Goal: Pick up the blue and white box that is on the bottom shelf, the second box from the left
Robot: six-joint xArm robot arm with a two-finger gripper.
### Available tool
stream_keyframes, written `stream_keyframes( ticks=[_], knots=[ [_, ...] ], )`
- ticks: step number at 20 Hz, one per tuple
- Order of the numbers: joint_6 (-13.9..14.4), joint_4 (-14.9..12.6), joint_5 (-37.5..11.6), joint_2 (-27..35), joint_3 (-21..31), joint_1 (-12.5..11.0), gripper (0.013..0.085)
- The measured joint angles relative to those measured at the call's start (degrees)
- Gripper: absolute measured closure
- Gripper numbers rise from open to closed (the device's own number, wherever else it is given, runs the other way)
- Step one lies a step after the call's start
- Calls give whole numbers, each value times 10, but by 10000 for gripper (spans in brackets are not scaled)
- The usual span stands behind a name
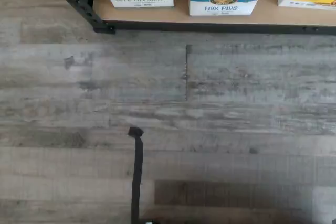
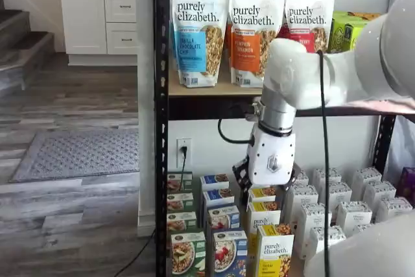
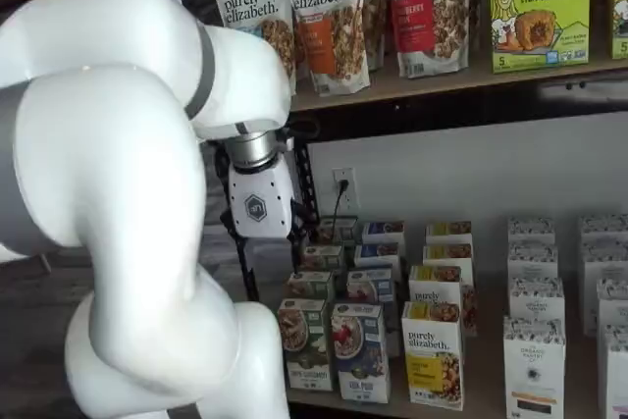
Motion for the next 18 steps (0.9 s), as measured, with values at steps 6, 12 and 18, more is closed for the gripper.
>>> stream_keyframes(
  ticks=[6, 12, 18],
  knots=[
    [11, -11, -60, 42, 14, 7, 130],
    [8, -10, -124, 88, 24, 8, 130],
    [26, -31, -178, 141, 24, 14, 130]
  ],
)
